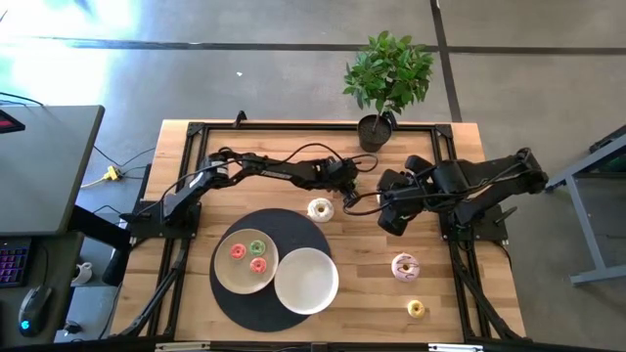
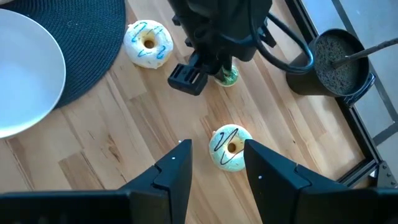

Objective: Pick & Place donuts
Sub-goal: Put the small green donut on the left white plate

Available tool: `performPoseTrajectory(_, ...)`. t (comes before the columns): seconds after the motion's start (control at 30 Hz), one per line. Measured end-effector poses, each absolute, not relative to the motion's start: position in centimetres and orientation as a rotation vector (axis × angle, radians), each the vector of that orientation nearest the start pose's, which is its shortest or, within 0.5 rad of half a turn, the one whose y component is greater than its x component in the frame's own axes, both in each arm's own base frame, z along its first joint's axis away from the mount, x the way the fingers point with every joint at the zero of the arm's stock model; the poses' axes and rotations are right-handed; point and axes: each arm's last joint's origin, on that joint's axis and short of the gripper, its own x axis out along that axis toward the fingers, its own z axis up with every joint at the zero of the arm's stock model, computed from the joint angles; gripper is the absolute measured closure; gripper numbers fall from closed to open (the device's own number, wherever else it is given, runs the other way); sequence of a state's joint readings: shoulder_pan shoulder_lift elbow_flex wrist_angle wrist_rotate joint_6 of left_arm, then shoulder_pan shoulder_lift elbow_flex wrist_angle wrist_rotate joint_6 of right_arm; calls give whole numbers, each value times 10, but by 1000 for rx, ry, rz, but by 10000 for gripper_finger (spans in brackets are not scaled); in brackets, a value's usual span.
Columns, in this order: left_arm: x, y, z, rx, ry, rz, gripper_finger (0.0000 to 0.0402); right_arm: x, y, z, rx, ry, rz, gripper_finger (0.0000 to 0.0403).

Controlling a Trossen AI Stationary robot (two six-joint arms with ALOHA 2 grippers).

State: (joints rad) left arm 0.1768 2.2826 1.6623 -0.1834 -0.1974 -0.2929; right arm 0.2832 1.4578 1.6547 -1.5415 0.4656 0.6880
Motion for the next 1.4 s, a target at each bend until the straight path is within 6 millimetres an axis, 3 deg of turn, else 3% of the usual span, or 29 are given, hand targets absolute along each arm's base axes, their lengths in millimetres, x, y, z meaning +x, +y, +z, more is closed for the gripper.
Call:
performPoseTrajectory(0.2, 485, 92, 140, -267, 751, 468, 393, 234, 55, 381, 103, 1115, -561, 261)
performPoseTrajectory(0.57, 483, 86, 141, -266, 782, 458, 396, 234, 55, 381, 104, 1114, -561, 261)
performPoseTrajectory(0.77, 472, 65, 174, -268, 833, 382, 400, 234, 55, 381, 104, 1114, -561, 261)
performPoseTrajectory(0.93, 451, 43, 210, -211, 913, 380, 400, 234, 55, 381, 105, 1112, -560, 261)
performPoseTrajectory(1.17, 393, -6, 251, -69, 1200, 440, 401, 234, 55, 381, 114, 1109, -564, 261)
performPoseTrajectory(1.33, 350, -49, 293, -3, 1175, 485, 401, 235, 55, 381, 115, 1108, -564, 261)
performPoseTrajectory(1.4, 333, -66, 301, -14, 1149, 472, 401, 235, 55, 381, 116, 1106, -564, 261)
